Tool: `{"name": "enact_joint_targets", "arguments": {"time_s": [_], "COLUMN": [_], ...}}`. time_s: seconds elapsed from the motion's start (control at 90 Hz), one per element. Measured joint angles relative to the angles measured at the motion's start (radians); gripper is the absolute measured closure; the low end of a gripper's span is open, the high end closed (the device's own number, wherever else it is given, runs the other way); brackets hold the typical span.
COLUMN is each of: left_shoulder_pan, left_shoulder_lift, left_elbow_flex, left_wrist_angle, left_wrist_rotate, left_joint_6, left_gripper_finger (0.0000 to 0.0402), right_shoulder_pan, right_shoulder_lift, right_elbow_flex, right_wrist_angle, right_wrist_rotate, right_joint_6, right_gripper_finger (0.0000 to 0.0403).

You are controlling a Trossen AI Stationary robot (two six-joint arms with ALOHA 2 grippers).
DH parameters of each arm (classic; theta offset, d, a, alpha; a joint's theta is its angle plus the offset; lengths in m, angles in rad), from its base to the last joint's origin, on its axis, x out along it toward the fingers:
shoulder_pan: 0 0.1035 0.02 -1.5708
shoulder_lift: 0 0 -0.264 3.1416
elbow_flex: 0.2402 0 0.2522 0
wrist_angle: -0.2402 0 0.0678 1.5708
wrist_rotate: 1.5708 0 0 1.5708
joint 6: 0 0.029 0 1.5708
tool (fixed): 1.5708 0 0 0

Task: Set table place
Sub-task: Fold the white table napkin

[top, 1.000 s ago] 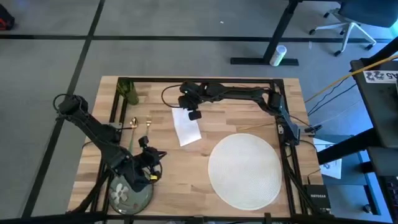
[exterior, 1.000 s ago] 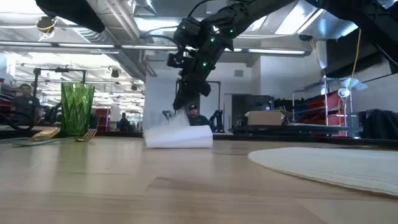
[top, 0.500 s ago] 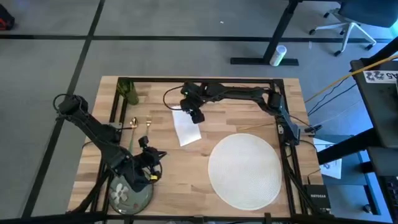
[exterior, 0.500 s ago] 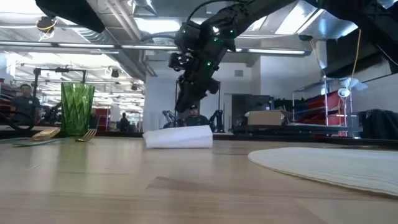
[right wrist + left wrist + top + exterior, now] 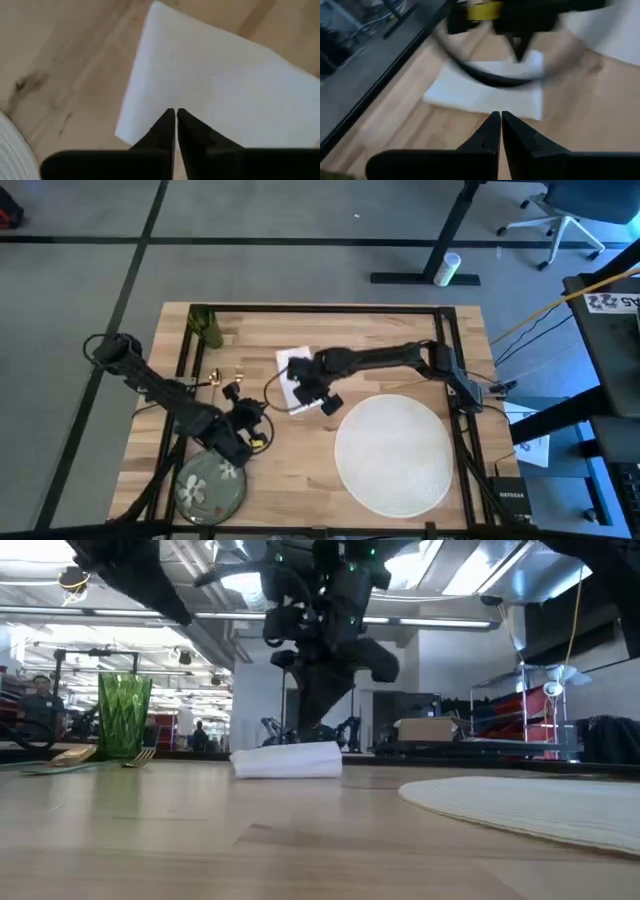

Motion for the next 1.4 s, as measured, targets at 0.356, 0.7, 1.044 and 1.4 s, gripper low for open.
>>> {"name": "enact_joint_targets", "arguments": {"time_s": [0.356,0.7,1.044,1.4], "left_shoulder_pan": [-0.038,-0.057,0.091,0.475], "left_shoulder_lift": [-0.033,-0.098,-0.25,-0.272], "left_elbow_flex": [0.0,-0.051,-0.265,-0.397], "left_wrist_angle": [-0.02,-0.049,0.393,0.701], "left_wrist_rotate": [-0.019,-0.026,0.139,0.466], "left_joint_6": [0.009,-0.044,0.248,0.596], "left_gripper_finger": [0.0402,0.0402,0.0402,0.0402], "right_shoulder_pan": [0.052,0.052,0.061,0.116], "right_shoulder_lift": [-0.007,-0.157,-0.548,-0.616], "right_elbow_flex": [0.0,-0.233,-0.724,-1.017], "right_wrist_angle": [-0.065,-0.041,0.458,1.128], "right_wrist_rotate": [0.114,0.122,0.043,0.043], "right_joint_6": [0.021,0.048,0.204,0.27], "right_gripper_finger": [0.0402,0.0403,0.0403,0.0402]}}
